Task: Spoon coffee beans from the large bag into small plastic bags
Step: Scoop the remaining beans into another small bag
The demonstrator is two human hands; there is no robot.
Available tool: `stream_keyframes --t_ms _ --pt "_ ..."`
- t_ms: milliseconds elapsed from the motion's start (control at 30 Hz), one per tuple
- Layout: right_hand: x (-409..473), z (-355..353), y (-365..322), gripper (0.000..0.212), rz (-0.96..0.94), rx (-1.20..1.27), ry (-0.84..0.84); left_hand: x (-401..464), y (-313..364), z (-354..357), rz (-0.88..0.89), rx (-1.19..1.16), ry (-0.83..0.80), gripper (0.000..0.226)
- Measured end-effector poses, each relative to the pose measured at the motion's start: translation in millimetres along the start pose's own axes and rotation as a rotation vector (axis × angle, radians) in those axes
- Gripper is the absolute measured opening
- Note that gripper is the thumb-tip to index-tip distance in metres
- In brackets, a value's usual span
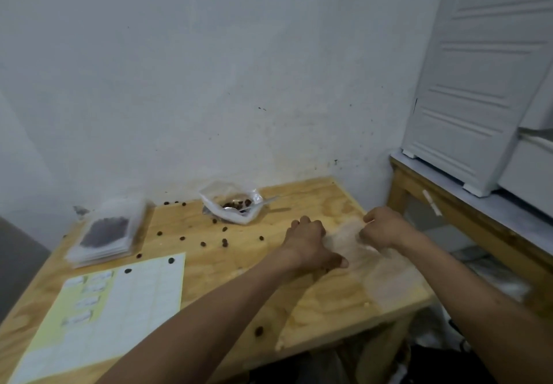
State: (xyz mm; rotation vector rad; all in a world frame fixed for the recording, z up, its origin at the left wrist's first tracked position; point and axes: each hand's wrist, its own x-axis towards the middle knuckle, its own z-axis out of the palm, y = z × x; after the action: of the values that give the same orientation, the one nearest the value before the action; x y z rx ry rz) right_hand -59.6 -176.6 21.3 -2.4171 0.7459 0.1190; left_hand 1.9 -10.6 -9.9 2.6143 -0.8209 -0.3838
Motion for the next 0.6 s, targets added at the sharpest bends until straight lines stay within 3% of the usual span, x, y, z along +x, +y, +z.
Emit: stream_keyframes --t_ms 100,167,267,400,500,600 --pt "6.6 -1.2 0.7 0.044 -0.045 0.274 0.045 0.0 -7.5 -0.4 -0.05 -0.244 0.095 0.054" --pt "8.9 -1.1 -7.5 0.039 -0.104 0.427 0.063 -0.3 -16.5 -4.8 -0.098 -0.525 0.159 0.031" --pt "13.3 1.0 -30.7 0.04 -0.207 0.612 0.073 -2.4 -33.3 -24.0 -0.119 -0.908 0.254 0.013" --pt "20.9 6.9 -75.1 0.042 -0.365 0.605 0.233 -20.6 -49.6 -70.1 0.003 -0.916 0.488 0.01" --pt "12.3 5.0 -119.4 0.03 -0.504 0.612 0.382 -36.9 -66.2 -107.6 0.047 -0.79 0.674 0.011" --pt "4.3 1.9 -165.2 0.04 -0.572 0.648 0.323 -49.2 -84.0 -141.2 0.09 -0.637 0.839 0.006"
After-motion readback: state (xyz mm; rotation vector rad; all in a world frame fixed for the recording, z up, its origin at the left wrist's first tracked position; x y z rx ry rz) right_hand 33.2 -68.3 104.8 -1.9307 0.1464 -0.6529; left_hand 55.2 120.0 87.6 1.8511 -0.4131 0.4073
